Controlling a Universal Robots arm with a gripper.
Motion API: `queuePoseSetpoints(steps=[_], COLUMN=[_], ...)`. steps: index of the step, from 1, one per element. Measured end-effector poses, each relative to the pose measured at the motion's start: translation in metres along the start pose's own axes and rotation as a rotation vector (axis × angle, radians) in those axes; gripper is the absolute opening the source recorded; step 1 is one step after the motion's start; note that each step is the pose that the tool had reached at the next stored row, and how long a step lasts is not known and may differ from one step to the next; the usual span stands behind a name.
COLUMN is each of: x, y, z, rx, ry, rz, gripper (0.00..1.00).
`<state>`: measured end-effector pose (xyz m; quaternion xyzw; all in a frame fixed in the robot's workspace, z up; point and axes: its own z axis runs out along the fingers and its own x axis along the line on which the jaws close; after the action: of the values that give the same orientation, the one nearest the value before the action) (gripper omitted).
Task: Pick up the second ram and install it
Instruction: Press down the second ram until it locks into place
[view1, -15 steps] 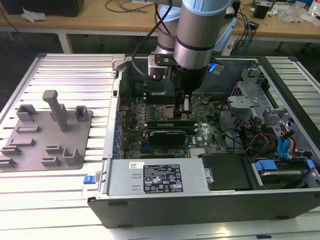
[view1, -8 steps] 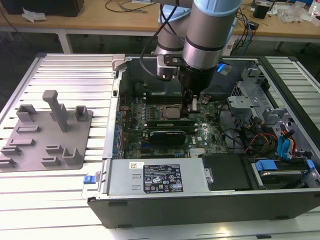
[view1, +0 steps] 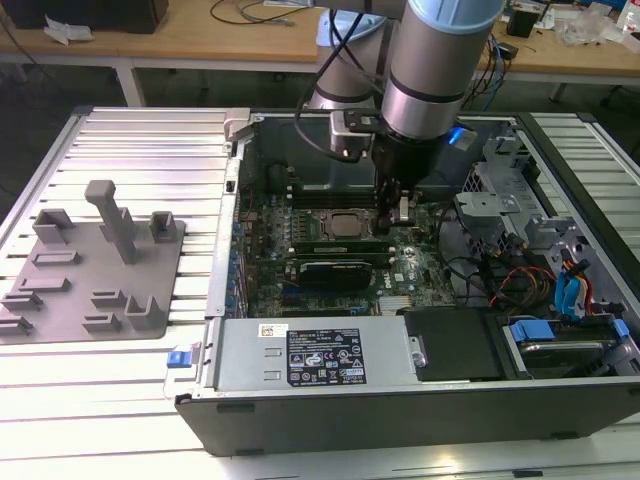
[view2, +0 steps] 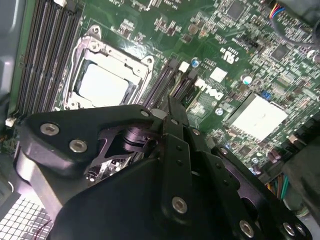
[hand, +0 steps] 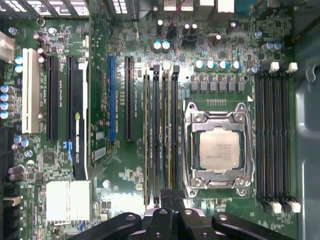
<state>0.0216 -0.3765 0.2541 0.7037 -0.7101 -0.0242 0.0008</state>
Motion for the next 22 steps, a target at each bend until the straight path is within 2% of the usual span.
queuePoseSetpoints(steps=[3, 6, 9, 13, 22], x=[-0.0001, 0.0000, 0.0001, 0.0000, -0.0020], y=[-0.0066, -0.0068, -0.0071, -0.0072, -0.0077], z=[-0.0002, -0.0001, 0.0046, 0.0071, 0.0220], rx=[0.0000, 0.0000, 0.0000, 0.0000, -0.0001], ry=[-0.0001, 0.0000, -0.0001, -0.0004, -0.0002], rz=[0.000, 0.000, 0.000, 0.000, 0.002], gripper=[0.08, 0.08, 0.08, 0.08, 0.08])
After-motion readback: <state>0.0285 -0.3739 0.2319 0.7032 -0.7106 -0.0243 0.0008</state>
